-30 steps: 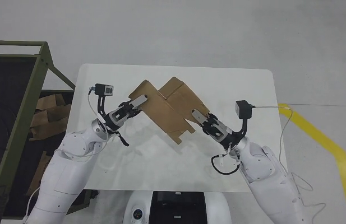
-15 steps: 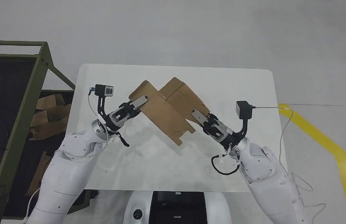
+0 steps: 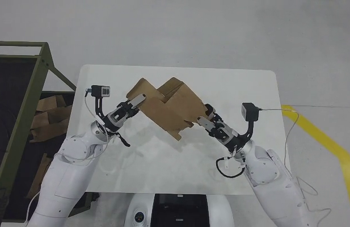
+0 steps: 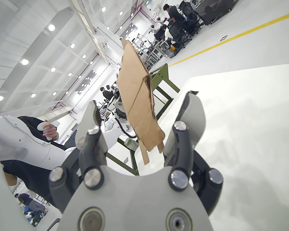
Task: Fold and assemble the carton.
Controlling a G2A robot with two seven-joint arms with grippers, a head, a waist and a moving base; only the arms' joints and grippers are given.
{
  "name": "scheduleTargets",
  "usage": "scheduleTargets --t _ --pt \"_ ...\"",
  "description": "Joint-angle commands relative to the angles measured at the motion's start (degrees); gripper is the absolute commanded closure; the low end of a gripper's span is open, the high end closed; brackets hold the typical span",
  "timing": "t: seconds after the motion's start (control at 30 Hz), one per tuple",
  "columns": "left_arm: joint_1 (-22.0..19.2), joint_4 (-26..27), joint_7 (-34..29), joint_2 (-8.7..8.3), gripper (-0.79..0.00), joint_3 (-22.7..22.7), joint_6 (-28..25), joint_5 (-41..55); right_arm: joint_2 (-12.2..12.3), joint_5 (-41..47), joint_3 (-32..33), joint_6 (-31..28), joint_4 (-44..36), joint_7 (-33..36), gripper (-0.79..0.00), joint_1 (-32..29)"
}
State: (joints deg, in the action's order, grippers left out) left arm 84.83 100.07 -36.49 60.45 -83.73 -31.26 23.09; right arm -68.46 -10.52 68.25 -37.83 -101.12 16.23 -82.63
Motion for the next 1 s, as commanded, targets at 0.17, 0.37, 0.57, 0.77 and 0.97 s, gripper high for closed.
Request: scheduleTargets --t 0.17,0.37,0.57,0.77,0.97 --pt "0.25 0.14 0.91 0.16 0.000 -0.28 -0.17 0.08 0.42 4.76 1.06 -2.19 0.97 3.20 -0.785 -0.65" --pt "0.30 0.14 1.24 0.28 0.000 -0.37 -0.26 -0.06 0.79 10.01 1.13 -3.23 2.02 7.56 -0.785 -0.41" --pt "0.22 0.02 1.28 0.40 0.000 -0.36 -0.25 -0.07 0.94 14.68 0.34 -3.86 2.74 10.99 -0.785 0.37" --pt "0.11 -0.19 1.32 0.53 0.000 -0.25 -0.39 -0.12 1.02 18.22 -0.36 -4.33 3.54 13.59 -0.646 1.45" --pt "0.09 -0.15 1.26 0.63 0.000 -0.30 -0.29 -0.30 1.05 19.74 -0.77 -4.55 3.96 14.71 -0.360 2.09"
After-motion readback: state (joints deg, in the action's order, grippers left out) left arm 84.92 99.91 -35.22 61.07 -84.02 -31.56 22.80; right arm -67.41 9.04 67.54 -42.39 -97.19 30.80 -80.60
